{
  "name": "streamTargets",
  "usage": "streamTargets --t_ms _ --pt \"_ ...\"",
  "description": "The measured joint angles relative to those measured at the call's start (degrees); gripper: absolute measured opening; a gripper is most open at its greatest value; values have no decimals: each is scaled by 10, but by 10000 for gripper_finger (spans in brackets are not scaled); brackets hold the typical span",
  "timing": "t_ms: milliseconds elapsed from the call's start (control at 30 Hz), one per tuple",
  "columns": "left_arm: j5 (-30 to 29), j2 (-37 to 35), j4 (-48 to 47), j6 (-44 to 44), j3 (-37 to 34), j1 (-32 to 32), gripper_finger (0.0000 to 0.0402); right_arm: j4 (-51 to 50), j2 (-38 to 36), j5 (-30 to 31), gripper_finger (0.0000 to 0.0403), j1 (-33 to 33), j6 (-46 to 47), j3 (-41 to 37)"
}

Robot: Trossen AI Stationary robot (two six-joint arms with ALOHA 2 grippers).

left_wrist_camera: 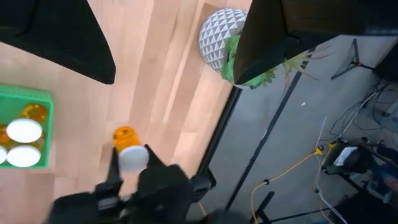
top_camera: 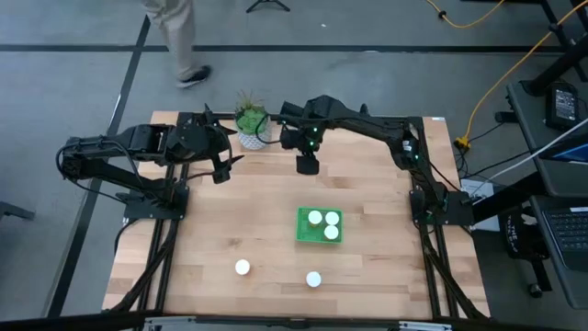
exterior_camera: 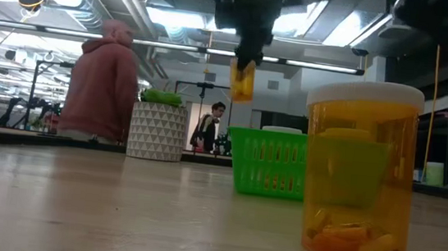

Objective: Pick and place pill bottles into a basket
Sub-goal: Put the orange pill bottle into the green bin

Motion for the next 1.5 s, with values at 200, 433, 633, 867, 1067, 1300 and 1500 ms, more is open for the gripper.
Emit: streamTargets --t_ms 200,433,633,867,1067,1300,1500 --pt "15 0 -1 6 0 -9 322 7 -43 1 210 54 54 -1" --pt "16 0 -2 15 0 -38 322 11 -56 27 210 134 122 -1" --pt "16 0 -2 15 0 -57 322 25 -55 73 210 200 166 -15" --pt "12 0 -1 9 0 -75 322 37 -55 100 210 253 219 -43" --pt "-14 2 6 -19 0 -104 322 42 -55 113 210 289 231 -92" --pt "-44 11 14 -44 0 -150 322 101 -55 121 214 321 238 -146" --pt "-70 14 4 -73 0 -183 322 152 -72 167 215 343 269 -218"
